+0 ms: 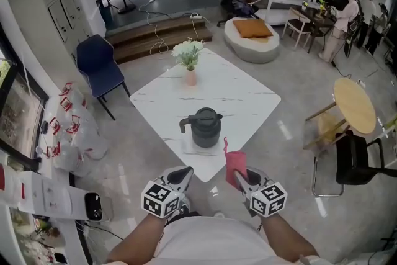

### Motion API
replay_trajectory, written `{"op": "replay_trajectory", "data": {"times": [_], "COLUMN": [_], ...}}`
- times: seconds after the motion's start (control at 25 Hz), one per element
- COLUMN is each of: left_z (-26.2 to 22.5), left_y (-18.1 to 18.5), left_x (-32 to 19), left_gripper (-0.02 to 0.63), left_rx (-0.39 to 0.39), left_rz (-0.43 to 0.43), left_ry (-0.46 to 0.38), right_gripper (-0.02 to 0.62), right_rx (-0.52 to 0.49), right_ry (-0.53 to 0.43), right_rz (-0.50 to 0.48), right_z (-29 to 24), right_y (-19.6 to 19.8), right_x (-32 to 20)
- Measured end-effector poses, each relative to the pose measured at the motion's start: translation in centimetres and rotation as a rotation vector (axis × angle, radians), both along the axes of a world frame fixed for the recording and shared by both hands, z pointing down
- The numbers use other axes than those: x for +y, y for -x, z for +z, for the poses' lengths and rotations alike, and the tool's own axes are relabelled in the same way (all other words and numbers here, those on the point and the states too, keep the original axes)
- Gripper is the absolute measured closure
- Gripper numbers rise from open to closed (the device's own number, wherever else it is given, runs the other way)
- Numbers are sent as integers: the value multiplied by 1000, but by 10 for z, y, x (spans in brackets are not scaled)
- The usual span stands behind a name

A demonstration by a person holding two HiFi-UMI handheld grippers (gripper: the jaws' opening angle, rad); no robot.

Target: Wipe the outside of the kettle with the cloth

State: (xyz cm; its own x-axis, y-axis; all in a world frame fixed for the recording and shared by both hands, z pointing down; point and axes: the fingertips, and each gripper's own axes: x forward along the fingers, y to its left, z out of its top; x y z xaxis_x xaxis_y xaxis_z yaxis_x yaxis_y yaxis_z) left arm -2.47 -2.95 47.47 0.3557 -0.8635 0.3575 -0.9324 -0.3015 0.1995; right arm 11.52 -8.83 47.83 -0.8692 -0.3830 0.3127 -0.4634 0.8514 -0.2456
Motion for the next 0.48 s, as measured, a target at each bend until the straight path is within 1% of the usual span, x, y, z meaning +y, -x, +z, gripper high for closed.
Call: {"op": "replay_trajectory", "data": {"times": [0.48], "left_z": [-1], "left_y": [4], "left_x": [-1], "left_gripper": [604], "left_rx": [-15], "left_rz": [6], "left_ry": [-2], "right_gripper": [532], "right_rx": [7], "right_ry": [9], "right_rz": [-3], "right_z": [4], "right_y": [5], "right_x": [2]}}
